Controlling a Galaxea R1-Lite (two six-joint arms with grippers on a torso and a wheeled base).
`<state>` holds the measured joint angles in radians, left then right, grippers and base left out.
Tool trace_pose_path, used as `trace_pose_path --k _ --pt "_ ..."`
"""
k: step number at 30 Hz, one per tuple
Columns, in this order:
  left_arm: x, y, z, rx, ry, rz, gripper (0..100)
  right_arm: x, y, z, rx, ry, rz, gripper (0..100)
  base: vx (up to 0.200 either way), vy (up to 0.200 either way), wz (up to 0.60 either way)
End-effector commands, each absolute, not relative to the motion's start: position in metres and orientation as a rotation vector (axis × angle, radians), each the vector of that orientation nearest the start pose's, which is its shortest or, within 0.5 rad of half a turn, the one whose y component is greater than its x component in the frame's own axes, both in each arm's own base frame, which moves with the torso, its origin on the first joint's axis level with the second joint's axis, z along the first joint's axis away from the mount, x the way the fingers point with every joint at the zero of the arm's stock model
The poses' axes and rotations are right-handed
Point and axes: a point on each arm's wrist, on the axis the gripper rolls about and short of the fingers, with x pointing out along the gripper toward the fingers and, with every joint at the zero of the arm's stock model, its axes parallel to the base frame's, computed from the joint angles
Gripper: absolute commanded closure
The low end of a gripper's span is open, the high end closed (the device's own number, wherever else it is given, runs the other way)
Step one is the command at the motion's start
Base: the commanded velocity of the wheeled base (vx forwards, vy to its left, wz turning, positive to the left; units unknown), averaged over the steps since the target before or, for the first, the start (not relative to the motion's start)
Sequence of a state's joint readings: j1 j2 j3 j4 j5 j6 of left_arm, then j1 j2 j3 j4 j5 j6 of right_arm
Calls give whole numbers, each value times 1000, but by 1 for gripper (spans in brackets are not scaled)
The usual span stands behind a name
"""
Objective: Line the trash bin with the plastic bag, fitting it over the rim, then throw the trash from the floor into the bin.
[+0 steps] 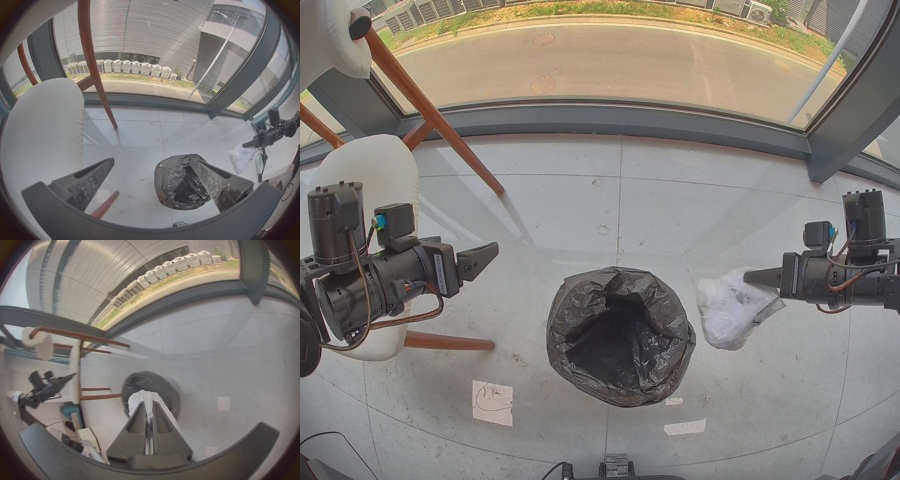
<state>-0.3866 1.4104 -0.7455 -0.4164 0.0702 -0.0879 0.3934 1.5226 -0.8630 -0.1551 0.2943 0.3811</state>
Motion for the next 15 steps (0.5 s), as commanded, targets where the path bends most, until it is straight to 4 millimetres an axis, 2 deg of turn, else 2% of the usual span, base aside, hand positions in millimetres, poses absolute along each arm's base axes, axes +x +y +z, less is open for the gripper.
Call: trace_pose_path --k 1,6,11,15 --pt "216 -86 224 -32 248 -304 0 198 152 239 318 576 782 100 0 0 0" --pt "216 -86 225 -33 245 -304 0 206 176 217 273 637 795 100 0 0 0" --pt "216 -86 225 -33 245 -304 0 222 188 214 297 565 804 100 0 0 0" --pt "214 -85 227 -34 239 -303 0 222 191 214 298 548 803 100 0 0 0"
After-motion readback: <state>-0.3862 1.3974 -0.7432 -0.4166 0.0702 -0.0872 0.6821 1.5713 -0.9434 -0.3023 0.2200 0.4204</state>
